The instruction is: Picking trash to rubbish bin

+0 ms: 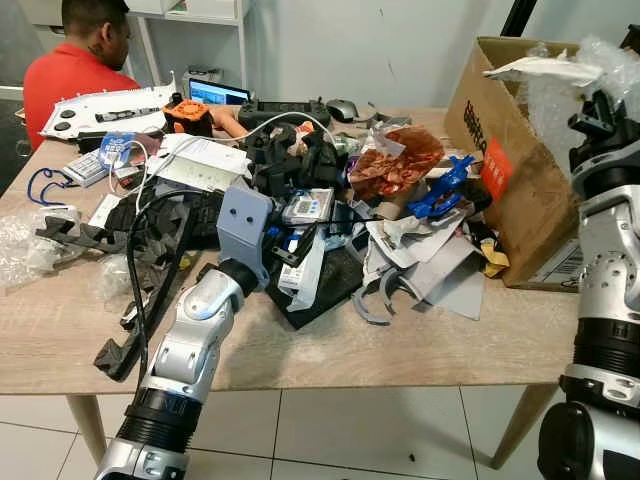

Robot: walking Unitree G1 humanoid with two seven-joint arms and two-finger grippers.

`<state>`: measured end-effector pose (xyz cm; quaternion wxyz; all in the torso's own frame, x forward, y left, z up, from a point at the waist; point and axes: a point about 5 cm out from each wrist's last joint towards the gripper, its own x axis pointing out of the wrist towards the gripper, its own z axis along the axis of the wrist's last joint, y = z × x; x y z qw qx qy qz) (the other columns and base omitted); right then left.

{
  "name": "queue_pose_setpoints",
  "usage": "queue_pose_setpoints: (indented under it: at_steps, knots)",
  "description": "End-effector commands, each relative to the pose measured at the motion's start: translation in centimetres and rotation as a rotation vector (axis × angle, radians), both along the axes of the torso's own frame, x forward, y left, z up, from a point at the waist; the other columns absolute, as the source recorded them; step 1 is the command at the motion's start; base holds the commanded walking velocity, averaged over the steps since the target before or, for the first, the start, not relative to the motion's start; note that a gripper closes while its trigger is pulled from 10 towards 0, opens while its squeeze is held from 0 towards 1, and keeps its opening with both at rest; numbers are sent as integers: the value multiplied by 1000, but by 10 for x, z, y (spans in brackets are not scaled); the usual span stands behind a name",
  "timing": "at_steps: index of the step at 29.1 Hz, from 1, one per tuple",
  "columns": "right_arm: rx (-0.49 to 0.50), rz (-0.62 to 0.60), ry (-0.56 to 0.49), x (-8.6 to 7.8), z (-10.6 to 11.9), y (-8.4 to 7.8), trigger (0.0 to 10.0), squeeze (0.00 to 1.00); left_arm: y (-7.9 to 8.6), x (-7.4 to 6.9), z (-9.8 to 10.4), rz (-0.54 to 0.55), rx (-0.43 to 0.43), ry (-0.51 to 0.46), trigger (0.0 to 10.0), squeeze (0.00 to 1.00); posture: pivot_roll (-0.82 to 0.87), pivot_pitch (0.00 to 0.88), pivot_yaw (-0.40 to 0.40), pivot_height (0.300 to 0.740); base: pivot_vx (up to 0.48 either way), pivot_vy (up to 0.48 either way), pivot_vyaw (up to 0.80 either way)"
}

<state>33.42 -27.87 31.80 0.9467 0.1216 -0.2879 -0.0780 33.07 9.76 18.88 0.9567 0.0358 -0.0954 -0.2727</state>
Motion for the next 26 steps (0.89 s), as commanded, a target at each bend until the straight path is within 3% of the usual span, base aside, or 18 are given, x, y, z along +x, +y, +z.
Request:
queue_pose_setpoints:
  at_steps: [1,3,5,6,7,14,20,21,23,24,25,26]
  knots:
    - [5,10,-1,-4,0,-2,10000,0,-3,-2,-4,-13,14,11,10000,0,-8,165,-8,740,0,0,0]
    - [7,10,-10,-5,1,-3,10000,0,-2,-2,-3,-12,14,11,10000,0,-8,165,-8,740,0,0,0]
    - [16,-5,-40,-8,5,-6,10000,584,-1,-1,-3,-10,15,10,10000,0,-8,165,-8,740,0,0,0]
    - [25,-13,-59,-10,8,-8,10000,1000,-1,-1,-3,-10,15,9,10000,0,-8,165,-8,740,0,0,0]
    - [25,-13,-59,-10,8,-8,10000,1000,-1,-1,-3,-10,15,9,10000,0,-8,165,-8,740,0,0,0]
    - [113,-134,-385,-41,44,-30,10000,1000,-2,-2,-3,-9,10,8,10000,0,-8,165,-8,740,0,0,0]
    - [152,-422,-526,-75,60,-68,10000,1000,-2,-2,-3,-6,6,7,10000,0,-11,165,-12,740,0,0,0]
    - [167,-467,-529,-80,59,-75,10000,690,-2,-2,-3,-6,7,7,10000,0,-11,165,-12,740,0,0,0]
    - [177,-494,-532,-82,59,-79,10000,690,-2,-2,-3,-6,7,7,10000,0,-11,165,-12,740,0,0,0]
    - [184,-516,-521,-84,57,-83,10000,200,-2,-2,-3,-6,7,7,10000,0,-11,165,-12,740,0,0,0]
    - [188,-530,-512,-85,56,-86,10000,200,-2,-2,-3,-7,7,8,10000,0,-11,165,-12,740,0,0,0]
    - [190,-533,-506,-85,54,-87,10000,0,-2,-2,-3,-7,8,8,10000,0,-13,167,-9,740,0,0,0]
